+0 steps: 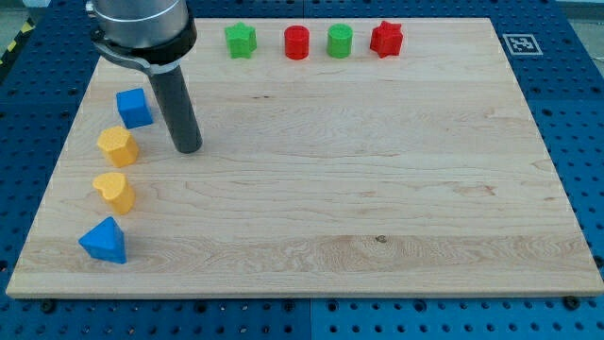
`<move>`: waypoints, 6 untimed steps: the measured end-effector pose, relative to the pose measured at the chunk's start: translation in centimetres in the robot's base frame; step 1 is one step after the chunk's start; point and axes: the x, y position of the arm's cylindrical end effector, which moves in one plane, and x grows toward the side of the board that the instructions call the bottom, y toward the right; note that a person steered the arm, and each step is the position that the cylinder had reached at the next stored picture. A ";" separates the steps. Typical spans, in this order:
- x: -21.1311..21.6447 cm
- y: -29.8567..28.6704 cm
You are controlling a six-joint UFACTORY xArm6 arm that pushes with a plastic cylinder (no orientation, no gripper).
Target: Move the arm to the top of the blue cube
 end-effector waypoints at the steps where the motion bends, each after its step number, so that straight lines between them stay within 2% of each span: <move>1: 0.0 0.0; 2: -1.2 0.6; 4: -7.0 2.1; 5: -9.6 0.8; 6: -11.6 -3.3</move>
